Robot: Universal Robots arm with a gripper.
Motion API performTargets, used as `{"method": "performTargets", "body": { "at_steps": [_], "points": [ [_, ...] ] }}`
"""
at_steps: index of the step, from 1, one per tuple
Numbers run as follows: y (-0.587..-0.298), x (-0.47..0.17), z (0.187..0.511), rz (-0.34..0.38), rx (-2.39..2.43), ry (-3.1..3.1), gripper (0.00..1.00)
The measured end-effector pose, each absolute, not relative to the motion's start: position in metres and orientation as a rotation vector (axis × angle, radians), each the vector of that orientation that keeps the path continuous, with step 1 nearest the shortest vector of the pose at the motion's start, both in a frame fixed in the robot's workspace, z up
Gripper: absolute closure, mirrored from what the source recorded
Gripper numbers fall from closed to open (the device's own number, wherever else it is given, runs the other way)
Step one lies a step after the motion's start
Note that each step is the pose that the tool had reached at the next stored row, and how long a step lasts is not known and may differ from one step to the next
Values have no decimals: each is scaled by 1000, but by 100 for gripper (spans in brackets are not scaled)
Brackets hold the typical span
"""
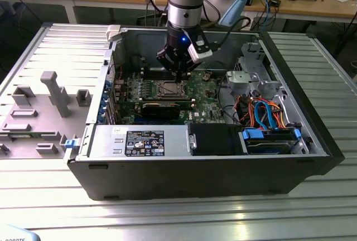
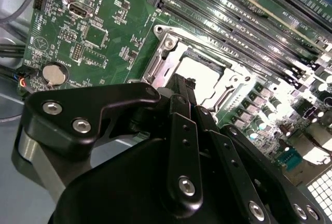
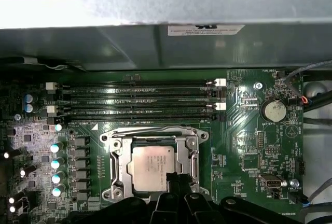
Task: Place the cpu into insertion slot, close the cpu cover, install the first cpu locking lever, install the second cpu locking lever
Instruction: 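Install the second cpu locking lever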
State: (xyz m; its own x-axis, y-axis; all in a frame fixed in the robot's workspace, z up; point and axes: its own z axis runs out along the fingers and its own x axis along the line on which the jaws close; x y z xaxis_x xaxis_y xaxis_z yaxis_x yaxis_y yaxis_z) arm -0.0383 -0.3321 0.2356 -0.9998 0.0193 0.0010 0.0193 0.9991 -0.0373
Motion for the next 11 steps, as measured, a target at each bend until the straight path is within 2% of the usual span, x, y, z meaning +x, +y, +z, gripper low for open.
{"method": "performTargets", "body": {
  "at_steps": [11],
  "points": [
    [-336,-38,243,57,-30,-3139,89]
  ]
}}
